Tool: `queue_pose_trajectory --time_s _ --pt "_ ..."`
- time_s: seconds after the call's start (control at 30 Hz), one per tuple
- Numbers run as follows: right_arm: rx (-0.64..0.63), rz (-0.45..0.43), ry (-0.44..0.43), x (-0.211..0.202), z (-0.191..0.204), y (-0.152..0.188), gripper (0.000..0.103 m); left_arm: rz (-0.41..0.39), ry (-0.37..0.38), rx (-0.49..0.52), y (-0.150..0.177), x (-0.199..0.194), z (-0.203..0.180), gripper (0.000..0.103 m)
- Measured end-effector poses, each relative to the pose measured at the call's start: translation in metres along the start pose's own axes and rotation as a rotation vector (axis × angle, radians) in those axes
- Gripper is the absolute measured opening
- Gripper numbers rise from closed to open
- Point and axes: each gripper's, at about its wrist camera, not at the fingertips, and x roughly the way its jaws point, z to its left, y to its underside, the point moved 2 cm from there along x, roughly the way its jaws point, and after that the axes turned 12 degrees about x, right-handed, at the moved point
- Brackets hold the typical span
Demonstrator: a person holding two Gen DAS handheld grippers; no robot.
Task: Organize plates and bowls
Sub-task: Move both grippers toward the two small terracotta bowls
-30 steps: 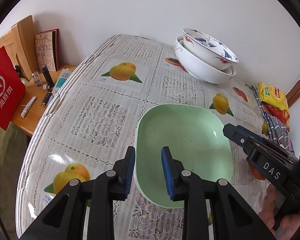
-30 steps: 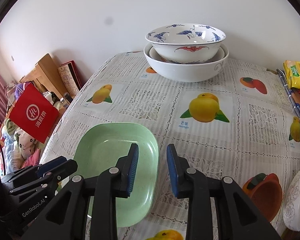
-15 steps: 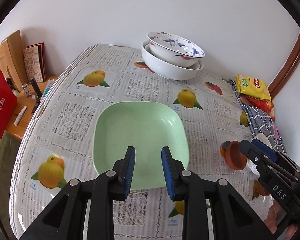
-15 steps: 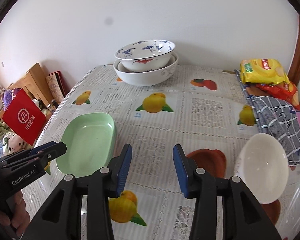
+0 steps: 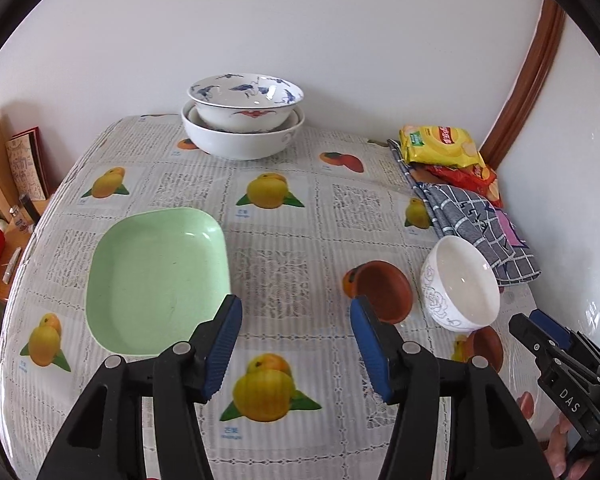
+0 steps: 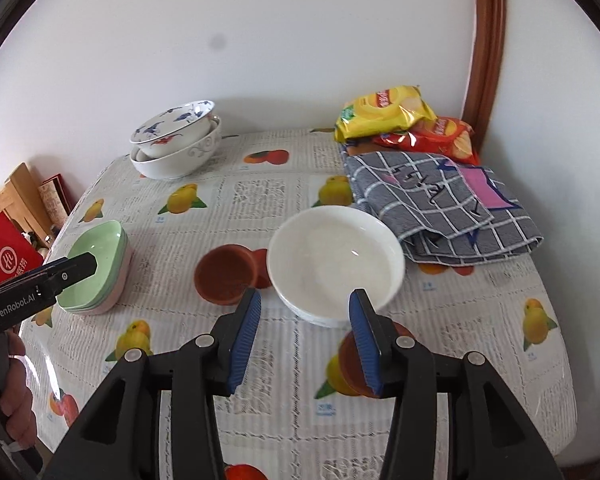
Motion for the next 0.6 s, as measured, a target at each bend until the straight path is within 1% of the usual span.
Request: queue_pose_trajectory --time_s 0.23,0.33,0.47,0.57,0.6 --pt "0.092 0.03 0.044 0.001 -0.057 0.007 0.047 0.039 0.021 0.037 -0.002 0.02 -0.031 0.054" --pt "0.117 0.046 0.056 0.006 -0.075 0.01 0.047 0.047 0.009 0.047 -0.002 0.031 -0.039 0.054" --pt "0.112 0.047 0.09 0.014 -0.087 0.012 0.047 0.064 -0.002 0.04 -0.004 0.045 -0.044 0.054" --pt "0.125 0.041 0.114 0.022 -0.094 0.013 0.054 0.068 -0.004 0.025 -0.004 0.055 -0.045 0.054" --pt "0.13 0.043 0.119 0.025 -0.097 0.014 0.054 0.067 -0.008 0.023 -0.004 0.058 -0.046 0.054"
